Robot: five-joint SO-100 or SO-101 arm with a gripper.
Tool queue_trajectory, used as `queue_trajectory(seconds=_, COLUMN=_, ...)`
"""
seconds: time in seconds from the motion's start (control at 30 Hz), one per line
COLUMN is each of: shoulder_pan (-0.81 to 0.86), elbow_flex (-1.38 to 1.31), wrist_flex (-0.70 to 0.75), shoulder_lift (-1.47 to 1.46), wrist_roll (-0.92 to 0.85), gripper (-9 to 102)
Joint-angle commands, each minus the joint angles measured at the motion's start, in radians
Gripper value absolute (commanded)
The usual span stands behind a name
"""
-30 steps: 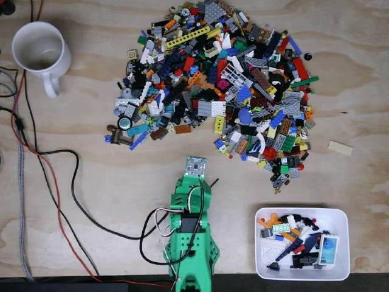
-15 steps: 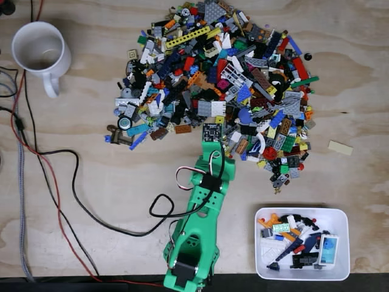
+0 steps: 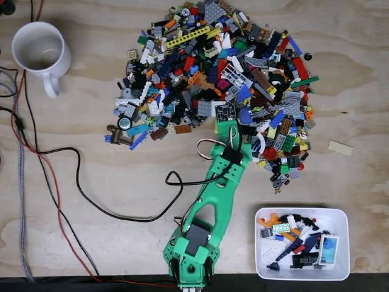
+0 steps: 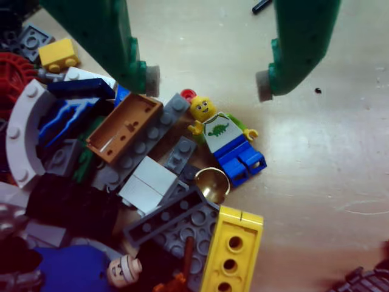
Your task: Find the closest Lego and put it in the bin.
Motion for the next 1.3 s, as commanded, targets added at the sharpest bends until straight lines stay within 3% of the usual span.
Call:
queue_trajectory(seconds=0.0, shoulder_pan=0.041, elbow_flex=-0.109, wrist_flex=0.041, shoulder_lift=-0.008, wrist_roll=-0.072, gripper=25)
queue_trajectory(seconds=0.23, shoulder_pan=0.023, elbow_flex=-0.101, wrist_flex=0.058, shoulder_lift=-0.049, wrist_roll=-0.109, gripper=25)
queue_trajectory(seconds=0.63, shoulder_pan=-0.087, elbow_flex=-0.104, wrist_flex=-0.029, shoulder_lift=-0.132, wrist_roll=-0.098, gripper=24)
queue_trajectory(seconds=0.9, shoulder_pan=-0.054, elbow_flex=-0.103, wrist_flex=-0.106, shoulder_lift=-0.213, wrist_roll=-0.135, gripper=24)
queue_trajectory(seconds=1.27, shoulder_pan=-0.071, elbow_flex=-0.1, wrist_flex=-0.089, shoulder_lift=-0.227, wrist_roll=-0.124, gripper=7)
